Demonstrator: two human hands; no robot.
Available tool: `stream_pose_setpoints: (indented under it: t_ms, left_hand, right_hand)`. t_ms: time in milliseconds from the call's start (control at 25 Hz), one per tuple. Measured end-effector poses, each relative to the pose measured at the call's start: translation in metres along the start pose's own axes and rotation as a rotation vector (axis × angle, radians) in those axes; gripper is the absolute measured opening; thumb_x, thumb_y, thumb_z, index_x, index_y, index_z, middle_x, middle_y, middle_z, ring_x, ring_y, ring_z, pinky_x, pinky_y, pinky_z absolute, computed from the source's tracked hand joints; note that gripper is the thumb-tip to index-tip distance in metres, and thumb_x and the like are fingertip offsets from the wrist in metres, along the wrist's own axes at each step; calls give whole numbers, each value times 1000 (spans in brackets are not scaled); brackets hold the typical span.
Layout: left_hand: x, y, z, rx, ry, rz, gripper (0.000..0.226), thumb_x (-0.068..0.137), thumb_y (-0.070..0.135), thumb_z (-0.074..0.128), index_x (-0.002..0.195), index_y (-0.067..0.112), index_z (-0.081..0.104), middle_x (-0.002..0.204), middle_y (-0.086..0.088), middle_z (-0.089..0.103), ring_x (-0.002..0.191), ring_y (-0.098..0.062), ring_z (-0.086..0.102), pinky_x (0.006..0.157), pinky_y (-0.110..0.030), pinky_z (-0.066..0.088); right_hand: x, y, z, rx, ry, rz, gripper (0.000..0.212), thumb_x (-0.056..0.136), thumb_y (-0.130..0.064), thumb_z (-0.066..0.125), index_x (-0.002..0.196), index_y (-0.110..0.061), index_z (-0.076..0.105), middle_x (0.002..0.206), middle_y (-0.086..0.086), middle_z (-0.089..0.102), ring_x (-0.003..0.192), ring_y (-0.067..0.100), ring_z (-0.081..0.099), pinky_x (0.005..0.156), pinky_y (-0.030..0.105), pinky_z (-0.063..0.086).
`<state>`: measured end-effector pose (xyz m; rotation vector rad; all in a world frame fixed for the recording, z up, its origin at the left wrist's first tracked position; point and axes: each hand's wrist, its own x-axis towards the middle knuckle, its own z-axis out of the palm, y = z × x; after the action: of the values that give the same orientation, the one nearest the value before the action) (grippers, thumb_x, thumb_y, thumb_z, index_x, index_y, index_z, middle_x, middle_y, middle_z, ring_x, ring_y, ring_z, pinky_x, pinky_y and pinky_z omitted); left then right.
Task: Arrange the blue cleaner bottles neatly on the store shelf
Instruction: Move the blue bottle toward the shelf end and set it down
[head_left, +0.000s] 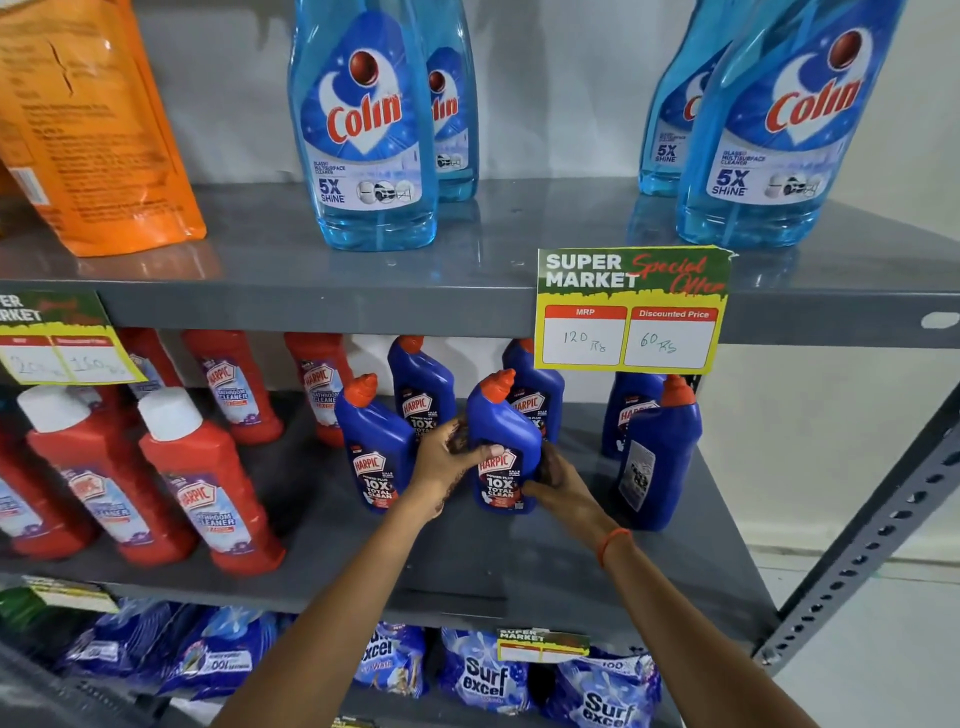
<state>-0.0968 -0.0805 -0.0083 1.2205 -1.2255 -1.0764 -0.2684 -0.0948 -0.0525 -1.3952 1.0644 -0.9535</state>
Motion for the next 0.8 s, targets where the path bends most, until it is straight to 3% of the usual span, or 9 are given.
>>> stream_pose_setpoints:
  t_ms: [120,240,280,360,480,560,680,720,800]
  left_hand:
    - [-2,-1,3,-3,-42,-21,52,69,4,76,115,14,54,106,-3,65,110,-26,61,70,-9,53]
    - [-12,0,13,211,62,108,94,60,35,82,137,25,28,136,-2,50,130,-20,45,102,-27,46]
    - [-18,4,20,321,125,201,103,59,46,78,141,27,18,147,-3,38,137,-17,34,112,-32,35]
    - [-32,18,41,508,238,463,101,68,53,69,144,23,9,155,-4,21,143,-13,18,117,-25,20]
    - [-41,34,85,557,125,712,79,82,46,59,142,14,19,151,-8,30,140,-16,25,112,-23,23]
    - [-31,33,112,498,-137,574,74,84,30,62,143,13,22,151,-7,31,139,-15,28,111,-18,23]
    - [1,23,143,368,-370,294,77,80,11,68,142,7,23,148,-12,35,132,-12,33,102,-11,25]
    - [10,21,147,356,-432,218,78,79,7,68,142,8,23,148,-12,36,132,-13,34,101,-15,28]
    - [24,20,154,317,-548,133,76,78,2,67,142,11,26,146,-12,39,133,-21,38,104,-24,34]
  right_hand:
    - [-4,-3,5,-87,81,13,68,73,18,54,133,-8,38,123,18,58,107,27,59,88,36,55]
    - [-23,-21,6,-205,353,-163,53,75,14,50,123,-8,49,120,14,60,106,21,60,93,39,52]
    - [-35,-29,4,-244,477,-250,48,76,15,49,118,-8,52,118,12,60,106,16,57,94,35,51]
    - [-60,-45,-4,-352,724,-385,43,75,13,51,112,-9,54,116,12,56,108,7,46,98,22,43]
    - [-86,-42,-22,-380,938,-454,48,79,3,58,123,-9,45,129,12,40,120,13,35,99,2,26]
    - [-89,-27,-40,-316,1001,-304,60,80,-6,66,132,-10,37,137,14,34,128,21,29,100,1,21]
    - [-80,4,-69,-237,920,-52,70,72,-10,75,132,-7,38,131,18,45,123,30,42,101,27,36]
    - [-76,13,-75,-201,840,-14,65,71,-8,76,126,-5,42,120,17,52,113,33,49,92,34,44]
    - [-72,17,-84,-163,709,56,52,70,-3,75,114,-1,47,100,13,55,92,30,54,68,29,43]
